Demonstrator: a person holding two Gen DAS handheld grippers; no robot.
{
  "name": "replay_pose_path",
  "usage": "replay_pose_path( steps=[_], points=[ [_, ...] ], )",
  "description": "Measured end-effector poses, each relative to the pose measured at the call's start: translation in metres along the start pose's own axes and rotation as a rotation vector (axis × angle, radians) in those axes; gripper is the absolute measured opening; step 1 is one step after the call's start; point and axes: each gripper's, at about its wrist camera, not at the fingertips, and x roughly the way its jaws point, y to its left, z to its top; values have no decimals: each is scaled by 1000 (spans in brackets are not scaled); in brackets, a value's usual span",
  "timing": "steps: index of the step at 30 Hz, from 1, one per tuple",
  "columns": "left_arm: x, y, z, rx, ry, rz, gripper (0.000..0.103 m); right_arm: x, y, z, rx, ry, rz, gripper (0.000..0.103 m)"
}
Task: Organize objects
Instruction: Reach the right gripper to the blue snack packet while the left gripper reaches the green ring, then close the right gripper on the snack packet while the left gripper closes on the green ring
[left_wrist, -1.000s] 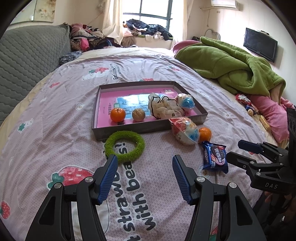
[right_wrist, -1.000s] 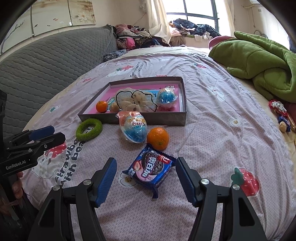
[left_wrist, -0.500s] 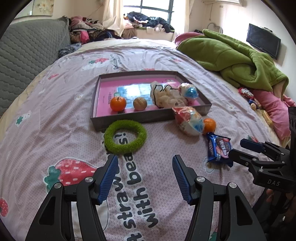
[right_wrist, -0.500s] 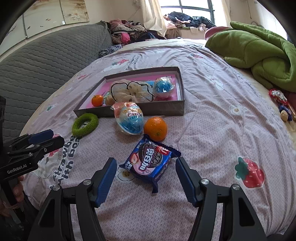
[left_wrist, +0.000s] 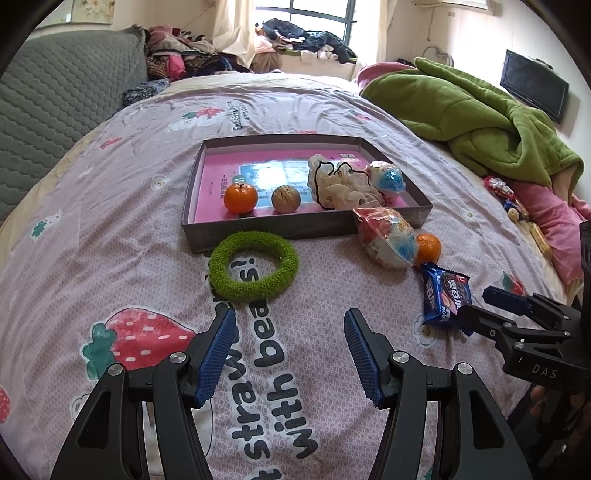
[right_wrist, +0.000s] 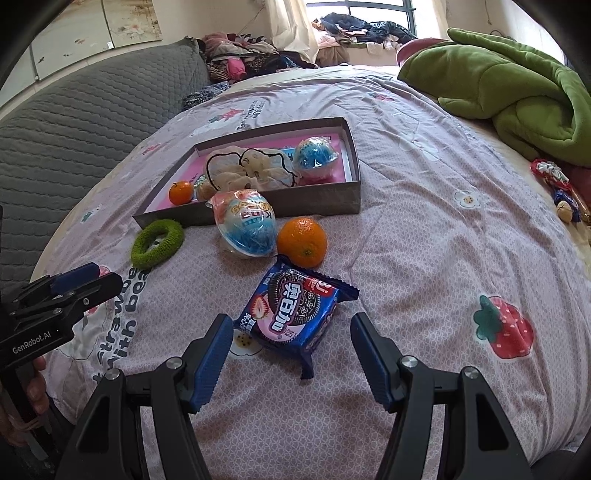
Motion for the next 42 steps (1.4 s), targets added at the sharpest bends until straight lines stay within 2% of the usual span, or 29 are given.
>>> replay_pose_path(
  steps=[14, 24, 30, 42],
  points=[
    [14, 5, 3, 6, -35, 39, 63, 11, 10, 3, 27, -7, -77, 66],
    [32, 14, 10, 10, -37, 68, 63, 26, 10, 8, 96, -16, -120, 66],
    [45, 9, 17, 57, -41, 95, 63, 37, 15, 8, 69, -22, -166, 66],
    [78, 0, 20, 114, -8, 148, 63, 45, 18, 3, 12, -30, -139, 58]
  ],
)
